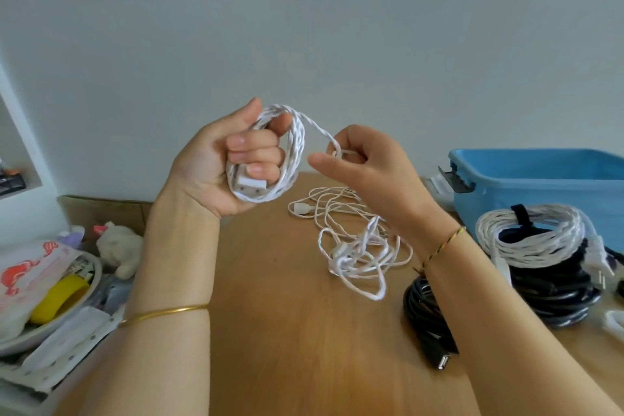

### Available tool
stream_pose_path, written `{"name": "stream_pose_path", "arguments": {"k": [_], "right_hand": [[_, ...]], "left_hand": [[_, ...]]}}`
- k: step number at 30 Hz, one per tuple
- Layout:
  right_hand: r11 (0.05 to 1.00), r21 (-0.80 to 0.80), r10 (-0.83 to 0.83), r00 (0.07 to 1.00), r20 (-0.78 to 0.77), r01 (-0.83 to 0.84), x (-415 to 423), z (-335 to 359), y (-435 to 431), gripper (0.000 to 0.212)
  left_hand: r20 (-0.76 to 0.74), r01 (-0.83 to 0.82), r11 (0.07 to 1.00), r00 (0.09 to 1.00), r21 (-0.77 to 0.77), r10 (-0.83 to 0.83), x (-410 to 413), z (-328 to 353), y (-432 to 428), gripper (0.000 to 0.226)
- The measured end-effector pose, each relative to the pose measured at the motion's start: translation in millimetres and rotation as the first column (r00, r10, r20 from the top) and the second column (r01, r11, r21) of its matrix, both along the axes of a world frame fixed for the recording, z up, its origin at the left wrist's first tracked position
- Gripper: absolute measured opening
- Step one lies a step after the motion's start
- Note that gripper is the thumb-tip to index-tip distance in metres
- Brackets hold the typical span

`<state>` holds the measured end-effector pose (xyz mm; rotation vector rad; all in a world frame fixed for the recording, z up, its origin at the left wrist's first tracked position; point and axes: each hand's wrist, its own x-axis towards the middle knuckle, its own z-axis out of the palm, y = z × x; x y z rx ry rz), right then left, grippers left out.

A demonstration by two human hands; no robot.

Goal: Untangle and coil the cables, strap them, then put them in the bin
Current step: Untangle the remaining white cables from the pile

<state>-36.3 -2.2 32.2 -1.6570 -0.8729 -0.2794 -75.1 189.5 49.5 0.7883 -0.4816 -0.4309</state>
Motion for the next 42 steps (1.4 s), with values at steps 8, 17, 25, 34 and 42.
{"name": "stream_pose_path", "arguments": {"k": [8,17,25,34,42], "right_hand": [[0.999,-0.005,0.042,0.98,-0.196,-0.044,7.7,-4.4,-5.3,0.05],[0.993,0.036,0.116,0.907,-0.404,-0.111,14.0,-13.1,-11.5,0.018],[0.914,-0.378,0.058,0.968,-0.245,-0.15,6.2,-6.5,-8.5,0.039],[0.842,-0.501,0.187,0.979,-0.08,-0.202,-16.7,10.6,-5.8,0.025],[0.997,-0.068,-0.041,0.994,0.097,0.048,4.7,3.6,-10.2,0.013]], "left_hand": [[-0.124,-0.121,0.94,0.989,-0.319,0.086,2.3,1.9,-3.6,0.04],[-0.299,-0.523,0.553,0.843,-0.648,0.447,-3.3,2.8,12.4,0.058],[-0.054,-0.707,0.51,0.609,-0.49,0.791,6.6,-2.0,-3.2,0.021],[0.731,-0.991,0.085,0.131,0.1,0.67,19.6,-23.9,-26.9,0.015],[0.757,-0.848,0.13,0.52,0.514,0.396,4.3,-17.3,-40.2,0.035]]}}
